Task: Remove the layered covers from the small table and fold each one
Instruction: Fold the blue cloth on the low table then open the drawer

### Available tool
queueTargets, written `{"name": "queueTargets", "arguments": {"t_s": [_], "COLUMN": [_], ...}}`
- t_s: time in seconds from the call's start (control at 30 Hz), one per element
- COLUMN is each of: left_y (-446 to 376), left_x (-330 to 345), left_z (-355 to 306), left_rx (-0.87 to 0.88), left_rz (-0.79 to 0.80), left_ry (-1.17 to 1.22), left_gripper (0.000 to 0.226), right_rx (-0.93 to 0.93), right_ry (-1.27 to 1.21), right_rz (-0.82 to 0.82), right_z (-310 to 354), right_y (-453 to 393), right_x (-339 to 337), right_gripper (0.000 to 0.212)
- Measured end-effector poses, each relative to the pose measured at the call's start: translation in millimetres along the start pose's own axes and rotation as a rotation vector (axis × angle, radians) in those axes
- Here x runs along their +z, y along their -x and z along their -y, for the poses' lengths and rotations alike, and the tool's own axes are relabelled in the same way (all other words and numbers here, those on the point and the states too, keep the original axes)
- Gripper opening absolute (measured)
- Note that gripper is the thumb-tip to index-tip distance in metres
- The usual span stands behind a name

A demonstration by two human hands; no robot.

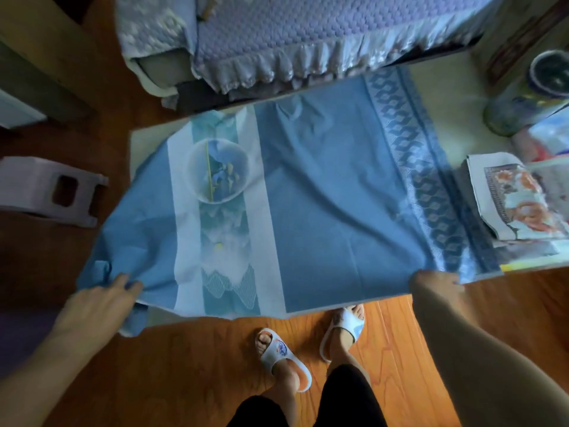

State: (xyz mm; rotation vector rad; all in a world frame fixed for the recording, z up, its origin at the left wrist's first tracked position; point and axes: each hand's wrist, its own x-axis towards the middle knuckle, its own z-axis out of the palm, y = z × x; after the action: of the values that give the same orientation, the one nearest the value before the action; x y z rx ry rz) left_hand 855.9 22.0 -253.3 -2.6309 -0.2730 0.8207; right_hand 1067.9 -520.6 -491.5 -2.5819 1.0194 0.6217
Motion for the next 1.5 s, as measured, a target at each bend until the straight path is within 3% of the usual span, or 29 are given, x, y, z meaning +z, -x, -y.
{"name": "queueTargets", "arguments": {"t_s": [0.07,0.13,0.2,0.23,0.37,0.47,0.6,0.7,0.77,0.83,0.93,1.03,1.1,1.17,1.27,1.37,1.5], "left_y": [4.5,10.2,17.5,22.6,36.2,36.8,32.4,38.3,48.7,56.8,53.8,49.3,47.0,44.1,30.7,16.1,-12.9], "left_x": [-2.5,1.6,6.7,0.6,-29.3,-44.2,-62.2,-74.7,-80.7,-83.3,-79.4,-69.6,-53.3,-30.1,-7.8,-22.8,-47.1], "left_z": [8.1,23.4,46.3,58.8,132.2,196.7,254.6,274.6,273.9,273.4,284.8,299.5,302.0,298.3,292.3,291.8,297.3], "left_rx": [0.132,0.248,0.213,0.101,-0.556,-0.799,-0.636,-0.511,-0.283,0.075,0.441,0.463,0.406,0.251,0.049,0.190,0.449], "left_rz": [-0.102,-0.177,-0.259,-0.326,-0.619,-0.756,-0.819,-0.803,-0.850,-0.954,-0.942,-0.801,-0.611,-0.469,-0.544,-0.698,-0.580], "left_ry": [0.006,0.030,0.093,0.172,0.726,1.124,1.345,1.455,1.369,1.279,1.245,1.372,1.553,1.686,1.589,1.511,1.349], "left_gripper": [0.035,0.020,0.060,0.060,0.037,0.041,0.036,0.032,0.023,0.018,0.026,0.048,0.061,0.051,0.022,0.028,0.026], "right_rx": [-0.152,-0.370,-0.534,-0.578,-0.801,-0.960,-1.153,-1.298,-1.364,-1.333,-1.356,-1.486,-1.416,-1.270,-1.214,-1.192,-1.312], "right_ry": [-0.107,-0.113,-0.026,-0.009,0.009,-0.067,-0.265,-0.281,-0.295,-0.442,-0.494,-0.474,-0.518,-0.578,-0.497,-0.360,-0.191], "right_rz": [0.184,0.483,0.677,0.763,0.774,0.729,0.718,0.575,0.409,0.259,0.053,-0.070,-0.042,0.072,0.101,0.089,0.135], "right_z": [37.3,70.3,91.1,96.8,150.7,200.5,257.3,288.3,304.4,322.0,349.5,363.5,367.5,371.4,374.0,376.5,387.7], "right_y": [61.0,125.2,168.3,188.8,291.7,385.7,530.7,621.1,665.2,687.7,682.6,664.1,654.3,646.9,642.0,634.0,648.7], "right_x": [-19.1,-21.6,-6.5,-0.8,-22.3,-40.6,-41.8,-28.0,-20.6,-21.9,-37.0,-46.7,-50.5,-53.0,-53.3,-61.0,-88.2], "right_gripper": [0.044,0.040,0.022,0.012,0.011,0.016,0.023,0.068,0.093,0.093,0.061,0.021,0.016,0.019,0.019,0.023,0.052]}}
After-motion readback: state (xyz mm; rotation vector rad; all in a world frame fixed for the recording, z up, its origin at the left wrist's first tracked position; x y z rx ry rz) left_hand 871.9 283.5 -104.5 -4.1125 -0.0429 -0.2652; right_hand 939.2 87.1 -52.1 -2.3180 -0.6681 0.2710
